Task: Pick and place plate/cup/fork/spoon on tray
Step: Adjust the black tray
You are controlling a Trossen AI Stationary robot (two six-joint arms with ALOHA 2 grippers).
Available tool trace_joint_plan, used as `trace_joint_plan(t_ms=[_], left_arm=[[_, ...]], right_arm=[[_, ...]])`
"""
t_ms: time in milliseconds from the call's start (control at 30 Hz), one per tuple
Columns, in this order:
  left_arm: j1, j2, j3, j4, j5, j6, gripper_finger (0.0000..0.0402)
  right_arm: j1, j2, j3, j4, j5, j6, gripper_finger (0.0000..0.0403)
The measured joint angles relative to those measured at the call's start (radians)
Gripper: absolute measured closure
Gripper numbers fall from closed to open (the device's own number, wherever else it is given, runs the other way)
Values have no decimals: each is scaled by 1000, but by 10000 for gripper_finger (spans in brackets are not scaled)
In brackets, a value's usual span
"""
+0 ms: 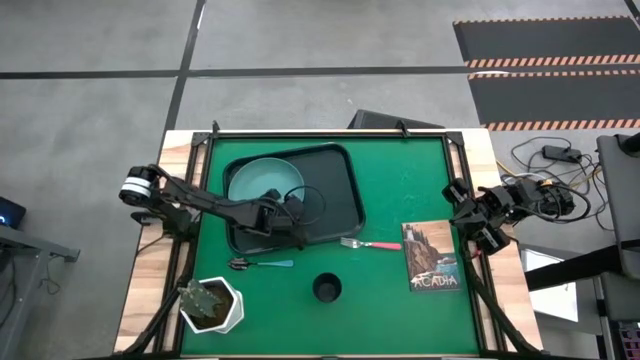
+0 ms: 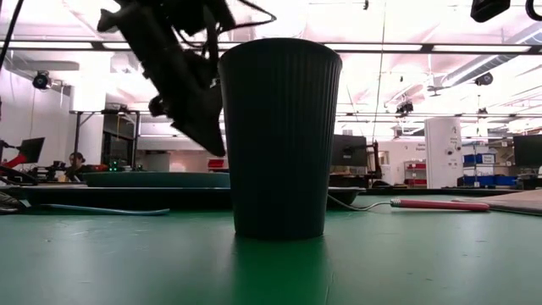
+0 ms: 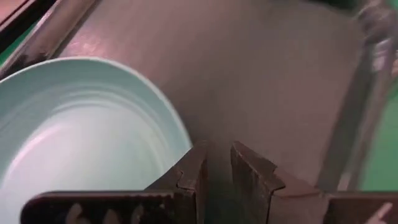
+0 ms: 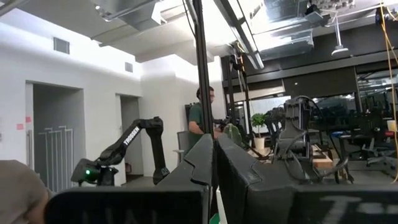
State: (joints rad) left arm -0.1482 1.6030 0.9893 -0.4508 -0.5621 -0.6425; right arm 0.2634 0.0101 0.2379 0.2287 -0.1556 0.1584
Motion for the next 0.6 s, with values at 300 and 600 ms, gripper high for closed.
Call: trace_joint_plan(t_ms=[300, 600], left_arm=[[0, -67, 68, -8, 84, 49, 347], [3, -103, 73, -3, 99, 49, 347]], right_arm=[[0, 47, 0, -55, 142, 33, 394], [0, 256, 89, -160, 297, 87, 394]])
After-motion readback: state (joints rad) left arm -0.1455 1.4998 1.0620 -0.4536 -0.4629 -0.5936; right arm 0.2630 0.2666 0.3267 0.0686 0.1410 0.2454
